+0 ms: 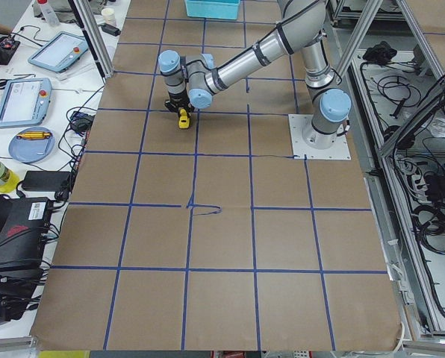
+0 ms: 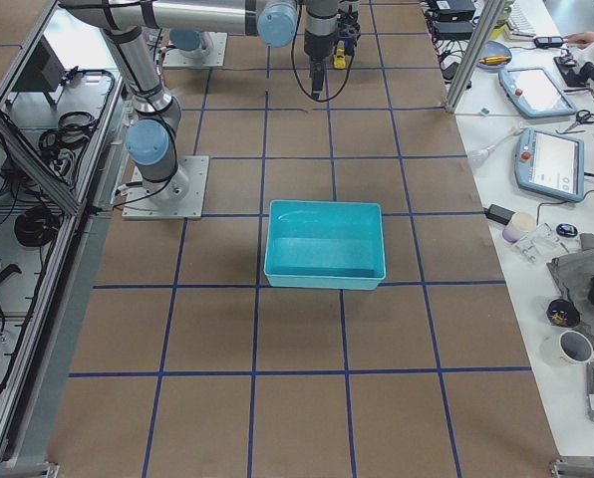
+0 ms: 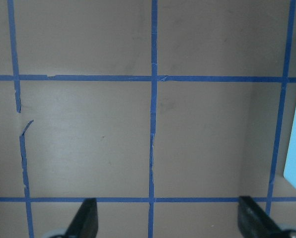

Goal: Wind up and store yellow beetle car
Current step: 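Press the car down with the left gripper and drag it backward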

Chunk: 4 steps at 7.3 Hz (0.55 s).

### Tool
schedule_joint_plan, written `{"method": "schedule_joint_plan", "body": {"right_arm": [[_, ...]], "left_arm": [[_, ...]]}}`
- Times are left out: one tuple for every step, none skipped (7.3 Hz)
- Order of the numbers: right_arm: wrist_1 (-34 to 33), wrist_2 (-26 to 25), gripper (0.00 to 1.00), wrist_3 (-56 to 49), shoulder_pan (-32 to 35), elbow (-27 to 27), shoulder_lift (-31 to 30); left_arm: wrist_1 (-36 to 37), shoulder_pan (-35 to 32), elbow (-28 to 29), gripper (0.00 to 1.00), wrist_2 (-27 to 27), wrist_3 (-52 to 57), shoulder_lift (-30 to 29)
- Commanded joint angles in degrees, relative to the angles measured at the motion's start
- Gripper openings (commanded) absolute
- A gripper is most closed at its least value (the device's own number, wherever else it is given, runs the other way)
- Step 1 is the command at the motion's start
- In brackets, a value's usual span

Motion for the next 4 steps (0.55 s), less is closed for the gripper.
{"method": "schedule_joint_plan", "body": {"right_arm": [[-0.1, 0.0, 1.00, 0.0, 0.0, 0.0, 0.1], [0.0, 0.0, 1.00, 0.0, 0.0, 0.0, 0.1], [0.0, 0.0, 1.00, -0.1, 0.0, 0.0, 0.1], [0.0, 0.0, 1.00, 0.0, 0.0, 0.0, 0.1]], "left_arm": [[-0.1, 0.0, 0.0, 0.15, 0.4, -1.2, 0.0], [-0.1, 0.0, -0.1, 0.14, 1.0, -1.2, 0.0], [0.0, 0.0, -0.4, 0.14, 2.2, -1.1, 0.0], [0.0, 0.1, -0.4, 0.13, 2.4, -0.9, 0.0]]}}
